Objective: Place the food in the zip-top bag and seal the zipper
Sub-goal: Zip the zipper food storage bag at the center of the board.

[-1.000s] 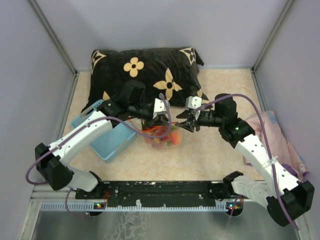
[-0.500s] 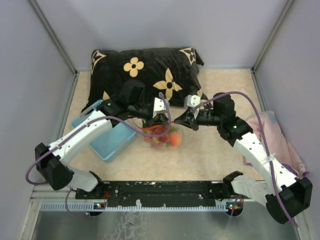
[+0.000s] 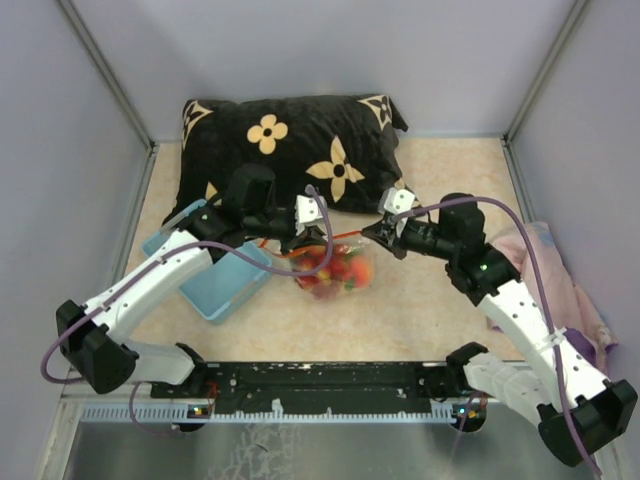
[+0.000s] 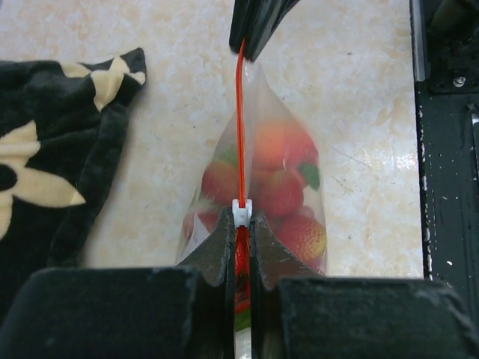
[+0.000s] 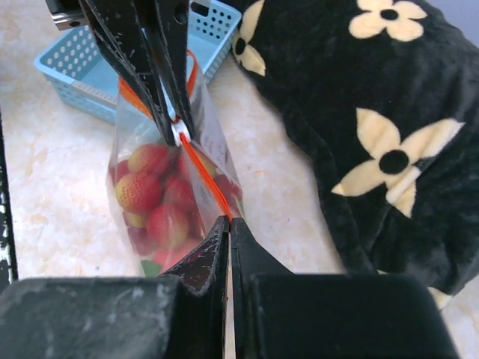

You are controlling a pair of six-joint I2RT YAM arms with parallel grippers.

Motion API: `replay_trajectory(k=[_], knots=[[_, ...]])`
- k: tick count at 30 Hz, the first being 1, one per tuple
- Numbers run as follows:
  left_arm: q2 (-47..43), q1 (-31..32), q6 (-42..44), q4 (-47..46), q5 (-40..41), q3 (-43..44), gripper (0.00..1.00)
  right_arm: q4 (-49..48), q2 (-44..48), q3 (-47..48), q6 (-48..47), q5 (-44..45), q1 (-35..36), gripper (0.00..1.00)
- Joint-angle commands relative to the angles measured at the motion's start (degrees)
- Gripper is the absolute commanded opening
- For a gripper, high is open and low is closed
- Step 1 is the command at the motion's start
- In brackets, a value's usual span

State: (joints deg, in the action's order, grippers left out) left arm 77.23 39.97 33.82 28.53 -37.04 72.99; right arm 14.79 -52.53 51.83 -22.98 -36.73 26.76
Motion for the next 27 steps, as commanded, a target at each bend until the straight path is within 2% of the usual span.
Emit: replay_trajectory(k=[1,10,14,15,16,17,18,21,27], knots=[[-4.13,-2.08,-1.52,1.93,2.9,-2.34,0.01,-2.15,3.46,-0.75,1.13,6.15,-2.42,0.0],[-6.56,-4.31,-1.93,3.67,7.98,-4.76,0.0,0.72,4.13,-0.17,2.93,6.37,-4.22,0.0],[-4.23,-4.28,-2.36,5.01,3.9,-2.22,0.0,2.7,1.32,3.54,3.17,0.03,-4.13,0.0],[-3.65,-4.19,-2.7,5.04,2.38,-1.49,0.0,3.21,0.3,4.79,3.16,-1.55,-3.92,0.07],[-3.13,-4.17,-2.91,4.68,0.44,-0.81,0.0,4.02,-0.55,5.99,2.6,-2.95,-3.47,0.21],[-2.84,-4.11,-3.08,4.24,-0.64,-0.49,0.0,4.88,-1.43,7.42,1.23,-4.38,-2.62,0.31],[-2.54,-4.03,-3.17,3.86,-1.48,-0.3,0.0,5.55,-2.27,8.27,-0.28,-4.72,-1.49,0.37],[-2.3,-3.68,-3.16,3.08,-3.18,0.64,0.0,6.73,-5.04,10.45,-3.63,-6.04,1.05,0.45],[-1.75,-3.26,-3.23,2.21,-6.0,2.11,0.0,9.38,-11.53,16.24,-6.92,-10.34,3.7,0.52]])
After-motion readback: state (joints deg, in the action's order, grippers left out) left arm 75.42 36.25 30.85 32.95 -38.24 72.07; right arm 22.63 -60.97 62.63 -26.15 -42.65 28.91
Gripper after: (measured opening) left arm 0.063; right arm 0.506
